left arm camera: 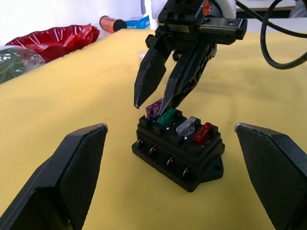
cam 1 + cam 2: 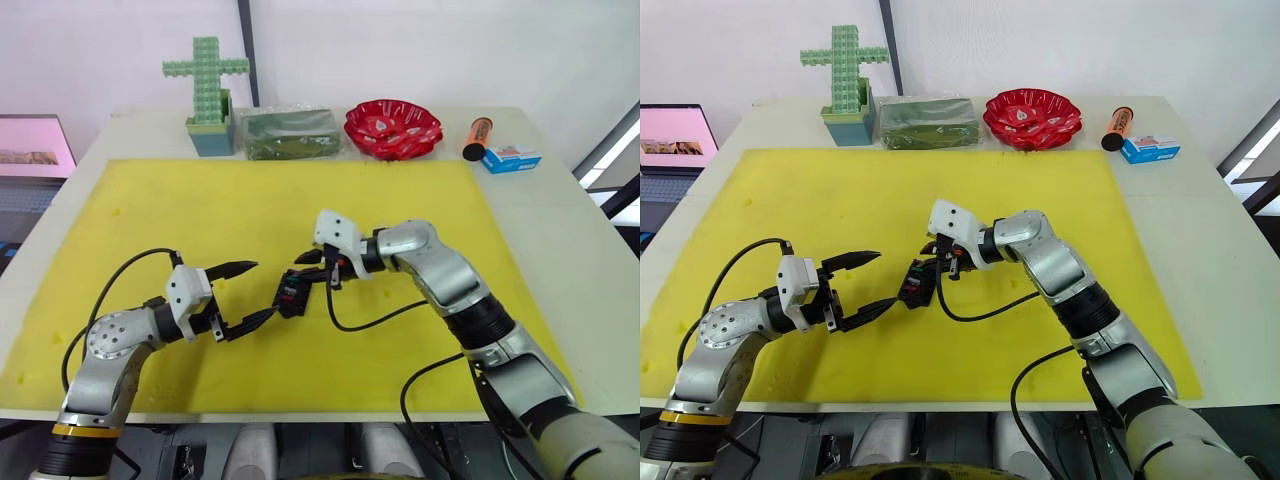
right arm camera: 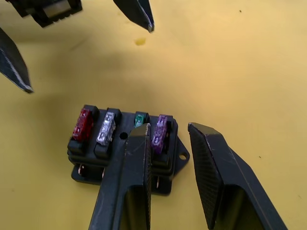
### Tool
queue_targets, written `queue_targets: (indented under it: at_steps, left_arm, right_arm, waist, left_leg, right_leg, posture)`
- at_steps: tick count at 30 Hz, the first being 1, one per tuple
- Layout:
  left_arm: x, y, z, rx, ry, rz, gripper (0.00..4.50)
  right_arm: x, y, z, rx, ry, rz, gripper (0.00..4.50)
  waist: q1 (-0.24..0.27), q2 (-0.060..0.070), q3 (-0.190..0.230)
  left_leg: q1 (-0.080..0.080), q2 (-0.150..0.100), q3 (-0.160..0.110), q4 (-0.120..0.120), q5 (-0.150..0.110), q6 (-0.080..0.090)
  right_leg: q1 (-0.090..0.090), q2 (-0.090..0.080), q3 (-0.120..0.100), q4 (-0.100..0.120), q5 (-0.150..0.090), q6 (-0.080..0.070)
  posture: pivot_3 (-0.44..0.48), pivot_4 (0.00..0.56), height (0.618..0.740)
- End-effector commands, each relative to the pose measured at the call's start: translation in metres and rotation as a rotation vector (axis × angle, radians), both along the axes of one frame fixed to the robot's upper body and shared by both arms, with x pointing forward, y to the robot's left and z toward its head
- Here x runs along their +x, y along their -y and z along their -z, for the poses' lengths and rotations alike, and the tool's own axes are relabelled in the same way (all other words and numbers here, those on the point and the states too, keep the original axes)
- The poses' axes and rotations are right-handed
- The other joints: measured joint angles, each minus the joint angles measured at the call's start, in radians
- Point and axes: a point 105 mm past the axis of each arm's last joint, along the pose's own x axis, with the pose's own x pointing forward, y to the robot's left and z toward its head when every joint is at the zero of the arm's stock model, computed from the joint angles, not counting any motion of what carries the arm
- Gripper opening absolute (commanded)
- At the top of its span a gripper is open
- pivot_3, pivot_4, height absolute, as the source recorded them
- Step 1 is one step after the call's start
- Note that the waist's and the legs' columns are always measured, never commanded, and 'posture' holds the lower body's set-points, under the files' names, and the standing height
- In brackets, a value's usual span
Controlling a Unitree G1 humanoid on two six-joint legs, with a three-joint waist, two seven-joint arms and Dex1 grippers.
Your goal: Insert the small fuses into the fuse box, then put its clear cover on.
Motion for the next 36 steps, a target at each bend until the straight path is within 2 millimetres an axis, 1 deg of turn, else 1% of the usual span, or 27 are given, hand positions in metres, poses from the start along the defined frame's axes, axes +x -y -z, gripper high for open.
queue_targets:
  at_steps: [1, 8, 19, 28, 36]
  left_arm:
    - [0.0, 0.002, -0.009, -0.006, 0.039, 0.01, 4.5]
    - [0.0, 0.003, -0.01, -0.006, 0.038, 0.011, 4.5]
    - [0.001, 0.003, -0.009, -0.006, 0.038, 0.012, 4.5]
    - [0.0, 0.003, -0.008, -0.006, 0.035, 0.011, 4.5]
    - [-0.001, 0.003, -0.007, -0.007, 0.035, 0.014, 4.5]
  right_arm:
    - [-0.001, -0.003, -0.021, 0.055, 0.04, -0.023, 1.35]
    - [0.0, -0.004, -0.031, 0.104, 0.03, -0.015, 1.35]
    - [-0.001, 0.0, -0.024, 0.074, 0.024, -0.009, 1.35]
    - [0.002, -0.002, -0.032, 0.114, 0.056, 0.003, 1.35]
    - [-0.001, -0.003, -0.024, 0.065, 0.062, 0.023, 1.35]
  waist:
    - [0.0, 0.0, 0.0]
    - [0.0, 0.0, 0.0]
    - [0.0, 0.0, 0.0]
    - [0.001, 0.0, 0.0]
    - [0.0, 0.0, 0.0]
  left_leg:
    - [0.0, 0.0, 0.0, 0.0, 0.0, 0.0]
    - [0.0, 0.0, 0.0, 0.0, 0.0, 0.0]
    - [0.0, 0.0, 0.0, 0.0, 0.0, 0.0]
    - [0.0, 0.0, 0.0, 0.0, 0.0, 0.0]
    - [0.0, 0.0, 0.0, 0.0, 0.0, 0.0]
  right_leg:
    - [0.0, 0.0, 0.0, 0.0, 0.0, 0.0]
    - [0.0, 0.0, 0.0, 0.0, 0.0, 0.0]
    - [0.0, 0.0, 0.0, 0.0, 0.0, 0.0]
    - [0.0, 0.0, 0.0, 0.0, 0.0, 0.0]
    - [0.0, 0.0, 0.0, 0.0, 0.0, 0.0]
  posture:
    - [0.0, 0.15, 0.74]
    - [0.0, 0.15, 0.74]
    - [0.0, 0.15, 0.74]
    - [0.0, 0.15, 0.74]
    - [0.0, 0.15, 0.74]
